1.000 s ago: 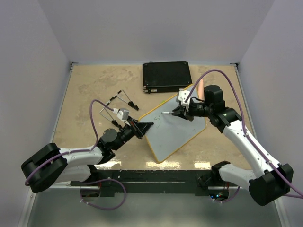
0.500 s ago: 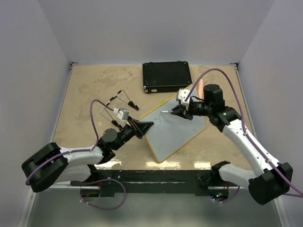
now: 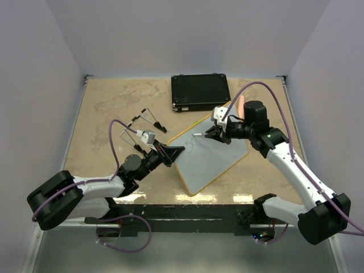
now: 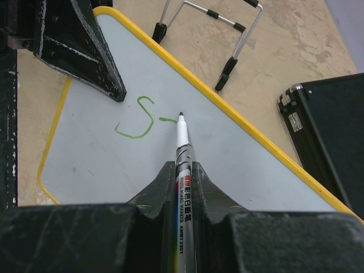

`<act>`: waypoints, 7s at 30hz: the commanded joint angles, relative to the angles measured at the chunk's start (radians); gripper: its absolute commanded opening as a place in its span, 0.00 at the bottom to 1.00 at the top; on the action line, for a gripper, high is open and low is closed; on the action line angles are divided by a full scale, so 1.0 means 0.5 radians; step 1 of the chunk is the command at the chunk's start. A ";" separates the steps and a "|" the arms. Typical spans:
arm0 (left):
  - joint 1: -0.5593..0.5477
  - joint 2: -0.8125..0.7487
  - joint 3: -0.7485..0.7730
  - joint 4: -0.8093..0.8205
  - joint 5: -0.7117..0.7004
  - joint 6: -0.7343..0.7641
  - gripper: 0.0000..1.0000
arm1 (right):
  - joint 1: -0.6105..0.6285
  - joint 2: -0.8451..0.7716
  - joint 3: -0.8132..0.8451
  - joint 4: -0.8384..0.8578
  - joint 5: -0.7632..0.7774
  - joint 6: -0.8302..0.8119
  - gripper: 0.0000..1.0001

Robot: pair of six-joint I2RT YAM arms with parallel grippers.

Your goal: Write a sentence on the whiteboard

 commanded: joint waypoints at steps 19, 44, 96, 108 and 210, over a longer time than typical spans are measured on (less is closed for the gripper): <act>-0.001 -0.011 -0.018 -0.100 0.095 0.170 0.00 | -0.009 -0.005 -0.051 -0.269 0.079 -0.248 0.00; -0.004 -0.005 -0.049 -0.088 0.089 0.167 0.00 | -0.068 -0.075 0.195 -0.190 0.020 -0.086 0.00; 0.008 0.022 -0.049 -0.060 0.114 0.164 0.00 | -0.065 0.026 0.091 -0.226 0.076 -0.178 0.00; 0.008 0.022 -0.052 -0.054 0.117 0.164 0.00 | -0.071 0.044 0.127 -0.104 0.088 -0.071 0.00; 0.023 0.016 -0.061 -0.054 0.141 0.174 0.00 | -0.246 0.081 0.143 -0.306 -0.185 -0.337 0.00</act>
